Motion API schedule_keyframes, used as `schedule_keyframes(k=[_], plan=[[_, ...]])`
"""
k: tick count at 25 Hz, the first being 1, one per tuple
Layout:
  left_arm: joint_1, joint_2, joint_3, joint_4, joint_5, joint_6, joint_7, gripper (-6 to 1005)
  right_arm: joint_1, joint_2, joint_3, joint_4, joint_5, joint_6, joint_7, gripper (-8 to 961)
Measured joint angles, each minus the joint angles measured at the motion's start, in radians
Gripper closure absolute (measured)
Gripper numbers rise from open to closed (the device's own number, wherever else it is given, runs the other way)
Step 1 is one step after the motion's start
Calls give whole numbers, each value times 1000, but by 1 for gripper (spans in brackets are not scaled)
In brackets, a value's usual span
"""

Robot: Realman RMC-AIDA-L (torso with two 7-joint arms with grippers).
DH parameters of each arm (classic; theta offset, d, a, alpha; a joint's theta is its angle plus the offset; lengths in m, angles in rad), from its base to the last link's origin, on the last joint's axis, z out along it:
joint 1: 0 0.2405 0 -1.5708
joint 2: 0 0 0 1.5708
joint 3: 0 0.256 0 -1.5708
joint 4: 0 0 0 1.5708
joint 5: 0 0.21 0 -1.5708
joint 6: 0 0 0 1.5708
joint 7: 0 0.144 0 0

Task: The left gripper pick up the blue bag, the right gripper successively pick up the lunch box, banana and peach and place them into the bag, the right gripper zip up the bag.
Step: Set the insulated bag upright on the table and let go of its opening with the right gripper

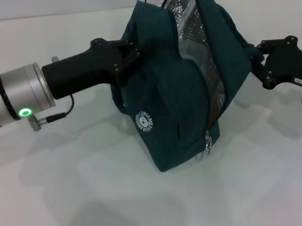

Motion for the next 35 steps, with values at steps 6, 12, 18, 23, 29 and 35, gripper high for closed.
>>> schedule_keyframes(k=[6, 12, 18, 23, 29, 35], plan=[[-1, 0, 2, -63, -12, 6, 132, 967, -19, -2, 5, 65, 103, -131, -117, 899], [29, -3, 6, -173, -140, 57, 322, 967, -70, -20, 10, 35, 158, -304, -39, 904], [46, -9, 6, -300, -249, 149, 502, 967, -87, -58, 7, -40, 85, -437, 163, 904], [56, -9, 26, -314, -243, 168, 532, 967, -88, -80, 5, -69, 60, -487, 314, 905], [73, -13, 83, -337, -248, 187, 628, 967, -71, -94, 9, -84, -12, -495, 407, 906], [67, -15, 83, -415, -248, 189, 747, 967, -92, -97, 37, -104, -74, -476, 403, 899]])
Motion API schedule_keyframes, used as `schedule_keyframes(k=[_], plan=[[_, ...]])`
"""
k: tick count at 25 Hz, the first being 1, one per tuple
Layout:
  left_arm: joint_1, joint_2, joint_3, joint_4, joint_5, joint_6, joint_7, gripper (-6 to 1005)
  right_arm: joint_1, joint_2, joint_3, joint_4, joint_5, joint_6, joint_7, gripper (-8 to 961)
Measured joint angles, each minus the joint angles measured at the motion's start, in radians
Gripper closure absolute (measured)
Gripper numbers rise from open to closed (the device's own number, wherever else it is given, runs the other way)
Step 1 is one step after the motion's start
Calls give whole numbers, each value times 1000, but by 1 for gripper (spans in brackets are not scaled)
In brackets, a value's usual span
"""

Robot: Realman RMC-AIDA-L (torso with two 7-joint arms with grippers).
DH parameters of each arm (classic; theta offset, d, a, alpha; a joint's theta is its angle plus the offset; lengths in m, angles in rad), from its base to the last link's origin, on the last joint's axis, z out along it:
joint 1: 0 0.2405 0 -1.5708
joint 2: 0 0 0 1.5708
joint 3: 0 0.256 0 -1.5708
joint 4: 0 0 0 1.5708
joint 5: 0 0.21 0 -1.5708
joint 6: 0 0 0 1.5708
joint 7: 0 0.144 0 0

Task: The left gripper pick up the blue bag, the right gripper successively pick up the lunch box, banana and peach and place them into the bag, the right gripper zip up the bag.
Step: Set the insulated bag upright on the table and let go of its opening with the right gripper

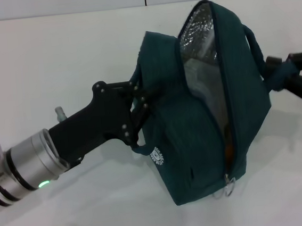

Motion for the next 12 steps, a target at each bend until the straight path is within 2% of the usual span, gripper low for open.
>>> schedule_keyframes(k=[6, 12], plan=[[-2, -2, 0, -18, -1, -13, 28, 967, 2, 2, 6, -7, -31, 43, 5, 889], [-10, -3, -1, -37, -14, -35, 58, 967, 2, 7, 13, -8, -43, 68, -2, 750]])
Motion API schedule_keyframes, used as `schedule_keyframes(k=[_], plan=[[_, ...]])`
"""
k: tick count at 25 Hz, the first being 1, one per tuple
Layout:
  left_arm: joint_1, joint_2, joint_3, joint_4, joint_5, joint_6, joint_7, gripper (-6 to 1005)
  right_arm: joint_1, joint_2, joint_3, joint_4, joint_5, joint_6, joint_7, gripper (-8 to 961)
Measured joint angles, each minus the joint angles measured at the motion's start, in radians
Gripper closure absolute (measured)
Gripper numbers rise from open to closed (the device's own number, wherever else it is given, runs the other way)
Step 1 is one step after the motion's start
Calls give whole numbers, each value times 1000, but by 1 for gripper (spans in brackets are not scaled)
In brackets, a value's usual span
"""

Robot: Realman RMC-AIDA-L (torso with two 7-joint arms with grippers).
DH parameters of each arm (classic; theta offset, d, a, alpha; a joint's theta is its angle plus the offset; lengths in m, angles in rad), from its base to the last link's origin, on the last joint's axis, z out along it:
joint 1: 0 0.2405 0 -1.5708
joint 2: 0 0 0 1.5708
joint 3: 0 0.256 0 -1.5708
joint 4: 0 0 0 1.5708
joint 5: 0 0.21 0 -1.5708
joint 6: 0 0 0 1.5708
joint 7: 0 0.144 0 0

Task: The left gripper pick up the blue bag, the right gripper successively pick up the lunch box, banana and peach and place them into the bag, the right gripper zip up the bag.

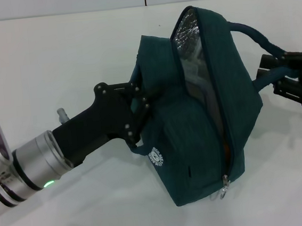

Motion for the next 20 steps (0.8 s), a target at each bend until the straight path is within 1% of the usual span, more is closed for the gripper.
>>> schedule_keyframes(k=[3, 7, 9, 10, 12, 13, 17, 20], plan=[[-4, 0, 0, -14, -12, -1, 8, 967, 0, 5, 0, -1, -2, 7, -14, 688], [-4, 0, -1, -19, -14, -1, 9, 967, -2, 3, 0, -2, -8, 7, -8, 606], [-3, 0, 0, -19, -14, -1, 10, 967, -20, -13, 4, -3, -13, 6, 12, 565], [-3, 0, 1, -19, -14, -1, 10, 967, -24, -16, 7, -3, -13, 6, 14, 545], [-4, 1, 1, -20, -14, -1, 11, 967, -42, -30, 19, -5, -15, -7, 19, 432], [-4, 2, 1, -19, -14, -1, 11, 967, -44, -32, 21, -6, -15, -10, 19, 375], [-5, 3, 1, -19, -14, -2, 11, 967, -62, -52, 26, -10, -39, -53, 5, 361], [-4, 3, 1, -19, -13, -4, 11, 967, -66, -65, 30, -12, -87, -122, -29, 356]])
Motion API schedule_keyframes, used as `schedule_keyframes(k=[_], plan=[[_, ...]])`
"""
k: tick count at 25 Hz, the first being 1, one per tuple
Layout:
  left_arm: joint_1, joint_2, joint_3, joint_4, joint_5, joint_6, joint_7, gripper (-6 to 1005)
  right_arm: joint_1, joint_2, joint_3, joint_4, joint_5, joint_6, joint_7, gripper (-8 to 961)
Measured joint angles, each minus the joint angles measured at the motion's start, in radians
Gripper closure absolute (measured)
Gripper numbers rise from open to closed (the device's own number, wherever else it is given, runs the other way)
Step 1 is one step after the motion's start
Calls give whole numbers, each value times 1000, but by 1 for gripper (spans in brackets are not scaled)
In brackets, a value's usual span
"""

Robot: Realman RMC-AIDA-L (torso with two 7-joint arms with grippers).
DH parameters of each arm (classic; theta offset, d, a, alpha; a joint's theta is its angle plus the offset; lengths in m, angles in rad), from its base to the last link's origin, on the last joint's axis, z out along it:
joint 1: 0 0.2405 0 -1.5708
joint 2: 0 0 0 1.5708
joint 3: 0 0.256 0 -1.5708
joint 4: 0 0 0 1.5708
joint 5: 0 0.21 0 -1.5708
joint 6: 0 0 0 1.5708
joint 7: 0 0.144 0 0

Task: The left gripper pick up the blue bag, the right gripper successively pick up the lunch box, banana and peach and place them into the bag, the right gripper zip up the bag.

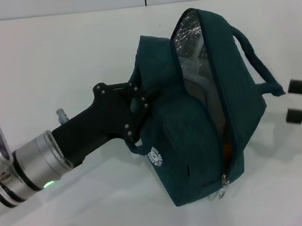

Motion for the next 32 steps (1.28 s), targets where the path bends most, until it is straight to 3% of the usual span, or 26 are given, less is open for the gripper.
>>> schedule_keyframes(k=[3, 9, 12, 16, 18, 22, 28, 32], plan=[[-1, 0, 0, 0, 2, -1, 0, 967, -6, 0, 45, 3, -35, -74, -43, 360], [-7, -2, 0, 0, 1, -2, 0, 967, -2, 22, 94, 3, -155, -151, -98, 363], [-9, -3, 0, 0, 2, -2, 0, 967, 46, 54, 91, 22, -263, -117, -85, 364], [-15, -4, 0, 0, 5, -3, 0, 967, 143, 124, 89, 72, -439, 7, -40, 365], [-20, -4, 0, -5, 7, -3, 0, 967, 172, 140, 79, 83, -497, 32, -19, 366], [-24, -4, 0, -13, 8, -2, 0, 967, 211, 144, 46, 129, -515, 40, -1, 367], [-20, -4, 0, -14, 8, -2, 3, 967, 206, 141, 41, 135, -520, 53, 12, 369], [-23, -4, 0, -14, 10, -2, 3, 967, 215, 145, -24, 139, -520, 58, 13, 368]])
